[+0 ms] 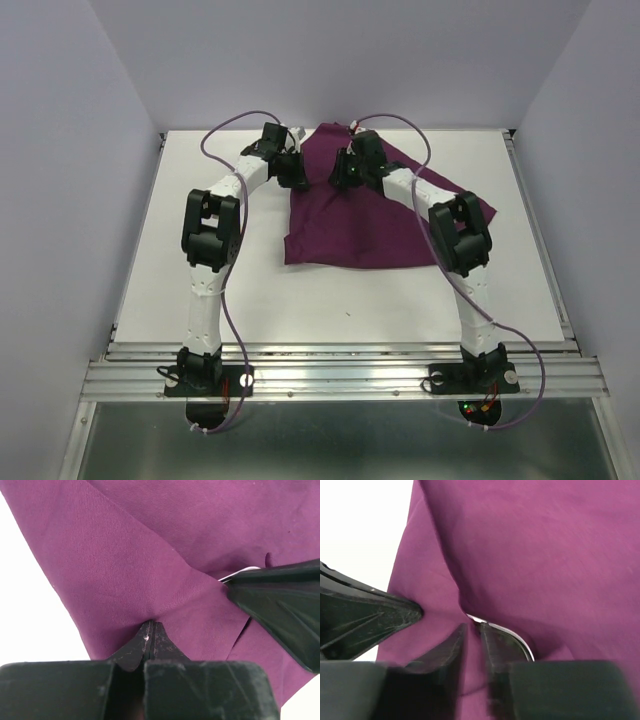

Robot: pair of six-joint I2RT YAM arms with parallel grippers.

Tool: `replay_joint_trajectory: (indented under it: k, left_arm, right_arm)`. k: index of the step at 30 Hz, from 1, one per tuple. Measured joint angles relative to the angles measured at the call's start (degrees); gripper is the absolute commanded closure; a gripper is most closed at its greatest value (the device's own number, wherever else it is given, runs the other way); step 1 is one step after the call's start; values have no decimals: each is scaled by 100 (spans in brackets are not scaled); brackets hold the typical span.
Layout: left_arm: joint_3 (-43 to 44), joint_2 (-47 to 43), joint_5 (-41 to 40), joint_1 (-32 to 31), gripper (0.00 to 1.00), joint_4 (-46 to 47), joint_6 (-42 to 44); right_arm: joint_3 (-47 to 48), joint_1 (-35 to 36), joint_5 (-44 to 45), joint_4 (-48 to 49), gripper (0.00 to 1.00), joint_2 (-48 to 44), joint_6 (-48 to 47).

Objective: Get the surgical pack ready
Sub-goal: Pack the surgical kit at the center of the board.

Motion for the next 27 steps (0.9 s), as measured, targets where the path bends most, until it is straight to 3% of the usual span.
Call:
replay_joint_trajectory:
  k: [4,9,15,18,24,27]
  left_arm:
    - [0,31,33,0,100,15,0]
    - [0,42,66,0,100,20,0]
    - [0,63,90,-2,100,22,0]
    - [0,66,101,-2,100,22,0]
    - [0,66,114,-2,100,20,0]
    - [0,66,129,-2,100,22,0]
  right_arm:
    - [-376,-2,269,31,53,-448,20]
    - [-649,-4,439,111,59,-966,11]
    - [-938,-48,501,155,57,-1213,118]
    - [-962,-146,459,-15,53,-1202,273]
    - [-887,-605,59,-223,36,-817,501]
    - [-872,-780,-247,-280,35,-581,544]
